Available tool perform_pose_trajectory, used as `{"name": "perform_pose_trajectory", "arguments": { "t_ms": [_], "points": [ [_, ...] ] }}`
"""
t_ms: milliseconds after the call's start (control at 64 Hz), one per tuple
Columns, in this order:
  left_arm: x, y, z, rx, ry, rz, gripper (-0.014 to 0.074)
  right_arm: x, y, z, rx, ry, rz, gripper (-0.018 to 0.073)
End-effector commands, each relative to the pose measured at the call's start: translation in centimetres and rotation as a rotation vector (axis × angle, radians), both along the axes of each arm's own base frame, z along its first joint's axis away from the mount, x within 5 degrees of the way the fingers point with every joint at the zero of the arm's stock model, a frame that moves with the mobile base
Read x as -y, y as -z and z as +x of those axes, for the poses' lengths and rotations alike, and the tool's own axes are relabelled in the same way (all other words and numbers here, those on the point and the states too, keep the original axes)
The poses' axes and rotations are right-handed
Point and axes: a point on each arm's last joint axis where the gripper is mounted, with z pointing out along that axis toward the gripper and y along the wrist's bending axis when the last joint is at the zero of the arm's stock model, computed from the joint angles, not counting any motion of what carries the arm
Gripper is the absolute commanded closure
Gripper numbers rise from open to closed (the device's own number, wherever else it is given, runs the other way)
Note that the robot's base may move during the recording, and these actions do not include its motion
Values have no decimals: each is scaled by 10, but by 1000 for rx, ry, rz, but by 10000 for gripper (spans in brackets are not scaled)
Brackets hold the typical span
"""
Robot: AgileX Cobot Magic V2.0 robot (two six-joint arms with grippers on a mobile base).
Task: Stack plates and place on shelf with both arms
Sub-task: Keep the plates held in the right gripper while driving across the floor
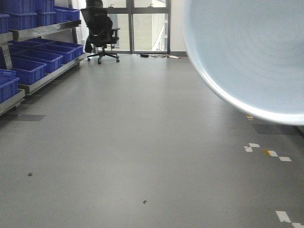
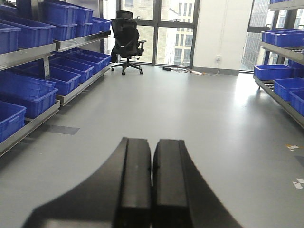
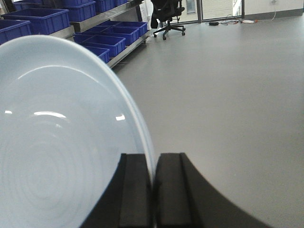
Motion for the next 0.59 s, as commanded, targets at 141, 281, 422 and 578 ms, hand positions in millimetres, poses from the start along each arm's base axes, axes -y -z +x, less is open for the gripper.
{"name": "perform_pose_trajectory", "arguments": {
  "t_ms": [141,281,422,578],
  "points": [
    [-2,-17,-1,99,-17,-13,516,1,-20,1,125,17,36,510],
    [-2,-17,-1,99,-17,-13,516,1,-20,1,125,17,36,510],
    [-2,-17,-1,99,-17,-13,516,1,-20,1,125,17,36,510],
    [-2,-17,-1,99,-17,-13,516,1,-20,1,125,17,36,510]
  ]
}}
